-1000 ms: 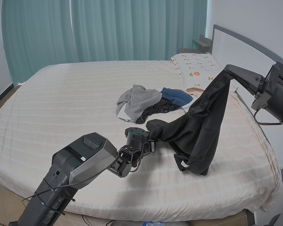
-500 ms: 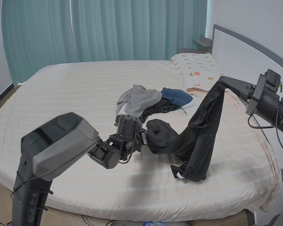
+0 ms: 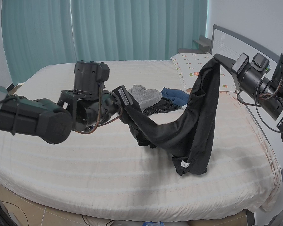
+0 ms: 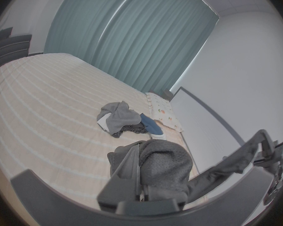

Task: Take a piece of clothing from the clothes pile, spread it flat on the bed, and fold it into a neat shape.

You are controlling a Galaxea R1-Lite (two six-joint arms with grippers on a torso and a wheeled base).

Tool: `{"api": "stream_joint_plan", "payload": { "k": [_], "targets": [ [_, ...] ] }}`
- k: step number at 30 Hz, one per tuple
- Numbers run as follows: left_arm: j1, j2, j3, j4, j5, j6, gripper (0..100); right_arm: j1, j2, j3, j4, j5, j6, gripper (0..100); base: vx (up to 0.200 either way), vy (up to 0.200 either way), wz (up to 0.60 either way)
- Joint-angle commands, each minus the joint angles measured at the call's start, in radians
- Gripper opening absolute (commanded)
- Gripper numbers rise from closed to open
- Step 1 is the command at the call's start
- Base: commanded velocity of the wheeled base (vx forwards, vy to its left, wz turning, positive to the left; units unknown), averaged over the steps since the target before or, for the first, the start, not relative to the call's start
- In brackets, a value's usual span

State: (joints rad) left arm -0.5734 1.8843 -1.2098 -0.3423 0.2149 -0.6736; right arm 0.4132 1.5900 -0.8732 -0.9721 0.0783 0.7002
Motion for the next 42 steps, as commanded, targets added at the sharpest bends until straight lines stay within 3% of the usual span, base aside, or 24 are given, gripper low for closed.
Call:
{"api": "stream_joint_plan", "payload": {
  "k": [1, 5, 10, 17, 21, 28, 32, 42],
  "targets": [
    [0.003, -0.143, 0.108, 0.02, -0.005, -0.053, 0, -0.011, 0.053, 0.03, -0.025, -0.032, -0.005, 0, 0.0, 0.0, 0.0],
    [0.017, -0.174, 0.283, 0.0, -0.054, -0.058, 0, -0.033, 0.127, 0.108, -0.031, -0.038, 0.007, 0, 0.0, 0.0, 0.0],
    [0.018, -0.162, 0.383, -0.052, -0.104, -0.092, 0, -0.037, 0.197, 0.189, -0.079, -0.04, 0.033, 0, 0.0, 0.0, 0.0],
    [0.03, -0.073, 0.492, -0.248, -0.124, -0.141, 0, -0.037, 0.262, 0.203, -0.099, -0.052, 0.087, 0, 0.0, 0.0, 0.0],
    [0.026, -0.048, 0.539, -0.326, -0.123, -0.158, 0, -0.03, 0.257, 0.212, -0.099, -0.054, 0.087, 0, 0.0, 0.0, 0.0],
    [0.02, -0.051, 0.605, -0.337, -0.124, -0.175, 0, -0.033, 0.249, 0.234, -0.099, -0.058, 0.085, 0, -0.143, 0.0, 0.0],
    [0.024, -0.059, 0.616, -0.339, -0.124, -0.201, 0, -0.033, 0.246, 0.246, -0.099, -0.058, 0.084, 0, -0.2, 0.0, 0.0],
    [0.027, -0.047, 0.604, -0.379, -0.12, -0.221, 0, -0.034, 0.231, 0.249, -0.096, -0.057, 0.081, 0, 0.0, 0.0, 0.0]
  ]
}}
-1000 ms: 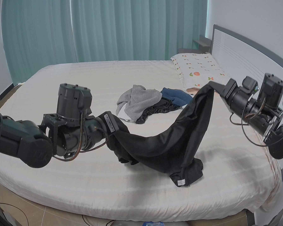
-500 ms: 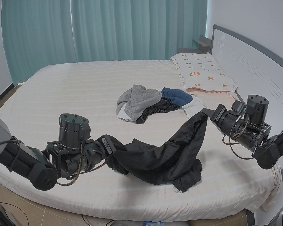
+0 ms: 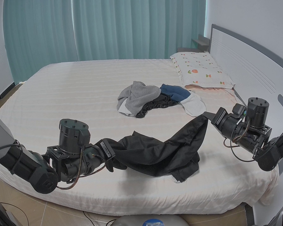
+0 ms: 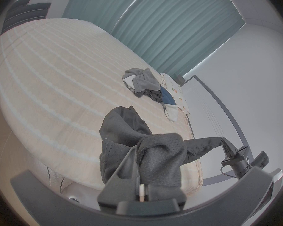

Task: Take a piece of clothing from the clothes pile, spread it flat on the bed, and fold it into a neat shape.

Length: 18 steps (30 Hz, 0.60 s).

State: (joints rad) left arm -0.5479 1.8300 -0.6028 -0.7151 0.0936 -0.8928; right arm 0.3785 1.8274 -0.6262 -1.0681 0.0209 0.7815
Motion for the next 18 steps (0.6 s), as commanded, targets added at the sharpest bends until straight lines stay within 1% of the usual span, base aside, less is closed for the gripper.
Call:
{"api": "stream_joint_plan", "payload": {
  "k": [1, 5, 8, 12, 18],
  "targets": [
    [0.002, 0.005, 0.0, -0.015, 0.001, -0.005, 0, 0.0, -0.007, 0.002, 0.0, 0.001, -0.001, 0, 0.0, 0.0, 0.0],
    [0.008, 0.0, -0.005, -0.021, 0.005, -0.025, 0, 0.002, 0.0, 0.0, 0.008, -0.001, -0.001, 0, 0.0, 0.0, 0.0],
    [0.017, -0.005, -0.005, -0.021, 0.003, -0.029, 0, 0.005, 0.003, -0.003, 0.01, -0.016, -0.002, 0, 0.0, 0.2, 0.0],
    [0.022, -0.008, -0.006, -0.023, 0.001, -0.029, 0, 0.01, 0.004, -0.013, 0.013, -0.055, -0.01, 0, 0.0, 0.2, 0.0],
    [0.043, -0.011, -0.011, -0.032, 0.0, -0.031, 0, 0.013, 0.007, -0.023, 0.0, -0.085, -0.013, 0, 0.0, 0.2, 0.0]
  ]
}}
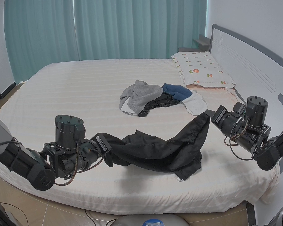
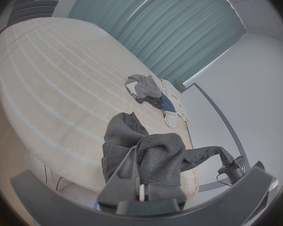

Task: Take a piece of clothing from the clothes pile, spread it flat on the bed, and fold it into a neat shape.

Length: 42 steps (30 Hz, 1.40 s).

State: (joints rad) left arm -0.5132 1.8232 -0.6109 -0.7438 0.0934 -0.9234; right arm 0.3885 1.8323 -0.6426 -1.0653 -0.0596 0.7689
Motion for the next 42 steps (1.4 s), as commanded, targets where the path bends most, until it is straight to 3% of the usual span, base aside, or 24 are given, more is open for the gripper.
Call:
{"api": "stream_joint_plan", "payload": {
  "k": [1, 10, 21, 42],
  "targets": [
    [0.012, -0.007, -0.006, -0.008, 0.002, -0.002, 0, 0.003, 0.004, -0.014, -0.004, -0.017, 0.001, 0, 0.0, 0.2, 0.0],
    [0.025, -0.03, 0.008, -0.083, 0.014, -0.012, 0, 0.004, 0.013, -0.058, -0.007, -0.098, -0.002, 0, 0.0, 0.2, 0.0],
    [0.038, -0.067, 0.01, -0.094, 0.017, -0.011, 0, 0.023, 0.047, -0.052, -0.2, -0.095, 0.0, 0, 0.0, 0.2, 0.0],
    [0.036, -0.108, 0.042, -0.098, 0.014, -0.011, 0, 0.024, -0.007, -0.043, -0.209, -0.082, 0.012, 0, 0.0, 0.2, 0.0]
  ]
}}
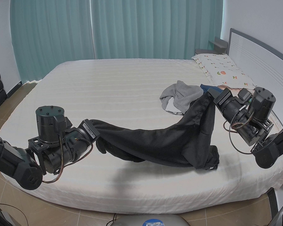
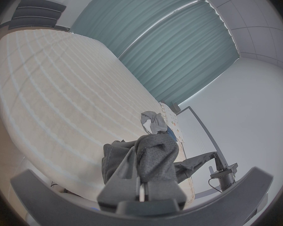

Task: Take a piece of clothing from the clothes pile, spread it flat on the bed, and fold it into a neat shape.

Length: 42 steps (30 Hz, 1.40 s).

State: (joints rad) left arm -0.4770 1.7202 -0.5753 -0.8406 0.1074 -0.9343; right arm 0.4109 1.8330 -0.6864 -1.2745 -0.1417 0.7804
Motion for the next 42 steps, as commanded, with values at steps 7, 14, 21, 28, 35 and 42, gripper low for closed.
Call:
{"api": "stream_joint_plan", "payload": {
  "k": [7, 14, 21, 28, 35, 42],
  "targets": [
    [0.0, -0.017, 0.008, 0.0, 0.0, 0.0, 0, 0.002, -0.014, 0.001, 0.0, 0.005, 0.002, 0, 0.0, 0.2, 0.0],
    [0.0, -0.019, 0.009, 0.0, 0.0, 0.0, 0, 0.002, -0.015, 0.014, -0.002, 0.022, 0.002, 0, 0.0, 0.2, 0.0],
    [0.0, -0.017, 0.009, 0.0, 0.0, 0.0, 0, 0.002, -0.014, 0.013, 0.0, 0.022, -0.003, 0, 0.0, 0.2, 0.0],
    [-0.009, -0.008, 0.012, 0.0, -0.002, -0.003, 0, 0.014, -0.001, 0.01, 0.009, 0.053, -0.064, 0, 0.0, 0.057, 0.0],
    [-0.029, -0.008, 0.029, 0.0, -0.012, -0.005, 0, 0.008, -0.018, 0.13, -0.036, 0.056, -0.047, 0, -0.086, 0.0, 0.0],
    [-0.057, -0.025, 0.037, 0.005, -0.005, 0.002, 0, 0.019, -0.087, 0.149, -0.025, 0.054, -0.055, 0, -0.2, 0.0, 0.0]
  ]
}}
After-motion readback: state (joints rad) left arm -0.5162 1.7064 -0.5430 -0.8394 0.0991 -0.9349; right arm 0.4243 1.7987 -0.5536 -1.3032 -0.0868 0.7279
